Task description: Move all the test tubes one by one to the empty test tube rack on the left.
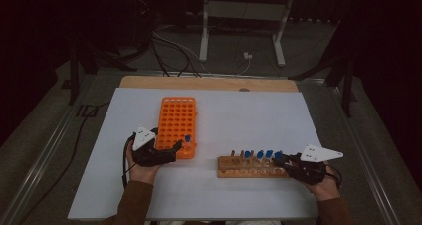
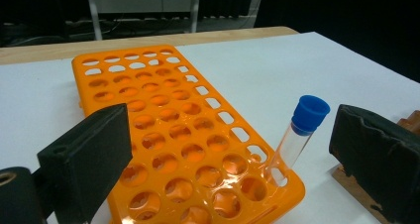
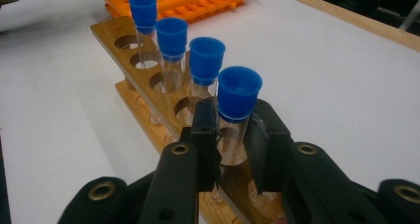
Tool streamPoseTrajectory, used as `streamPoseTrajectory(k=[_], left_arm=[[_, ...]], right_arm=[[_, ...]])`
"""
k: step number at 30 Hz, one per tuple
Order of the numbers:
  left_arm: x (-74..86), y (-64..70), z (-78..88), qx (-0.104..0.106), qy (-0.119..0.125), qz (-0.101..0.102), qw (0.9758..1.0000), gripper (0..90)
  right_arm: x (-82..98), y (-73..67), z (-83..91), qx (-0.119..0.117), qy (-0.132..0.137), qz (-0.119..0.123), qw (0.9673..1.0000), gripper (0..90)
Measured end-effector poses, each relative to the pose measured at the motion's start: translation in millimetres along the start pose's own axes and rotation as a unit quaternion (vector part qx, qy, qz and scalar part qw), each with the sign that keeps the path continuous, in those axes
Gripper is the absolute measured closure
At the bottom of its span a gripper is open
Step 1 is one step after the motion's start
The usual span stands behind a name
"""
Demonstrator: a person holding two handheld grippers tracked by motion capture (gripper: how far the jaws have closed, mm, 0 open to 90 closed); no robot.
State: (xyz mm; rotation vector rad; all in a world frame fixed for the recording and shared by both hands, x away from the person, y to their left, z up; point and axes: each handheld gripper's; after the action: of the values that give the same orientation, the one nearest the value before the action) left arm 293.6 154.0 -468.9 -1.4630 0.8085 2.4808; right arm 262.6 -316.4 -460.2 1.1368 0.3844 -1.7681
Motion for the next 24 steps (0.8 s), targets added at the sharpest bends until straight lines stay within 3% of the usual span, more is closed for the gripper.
streamPoseTrajectory(k=[5, 9, 24], left_arm=[[0.6, 1.7, -1.8, 0.002, -0.001, -0.007, 1.0, 2.3], [0.2, 3.1, -2.2, -0.004, 0.001, -0.013, 0.9999, 0.9], [0.0, 8.3, -2.3, -0.006, 0.005, -0.023, 0.9997, 0.7]], right_arm=[[-1.9, 0.5, 0.1, 0.002, -0.002, -0.004, 1.0, 76.7], [-5.5, 2.6, 2.9, -0.01, 0.0, -0.015, 0.9998, 76.5], [-24.9, 13.3, 26.0, 0.001, 0.046, -0.043, 0.998, 76.5]])
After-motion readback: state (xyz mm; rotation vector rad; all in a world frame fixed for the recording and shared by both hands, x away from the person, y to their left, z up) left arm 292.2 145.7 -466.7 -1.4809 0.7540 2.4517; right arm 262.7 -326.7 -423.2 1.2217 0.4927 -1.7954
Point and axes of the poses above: each handheld gripper's, and its own axes: z roughly backward along the jaws, x roughly out of its underside, y roughly to its right, and after that the axes turned 15 degrees about z, right-handed
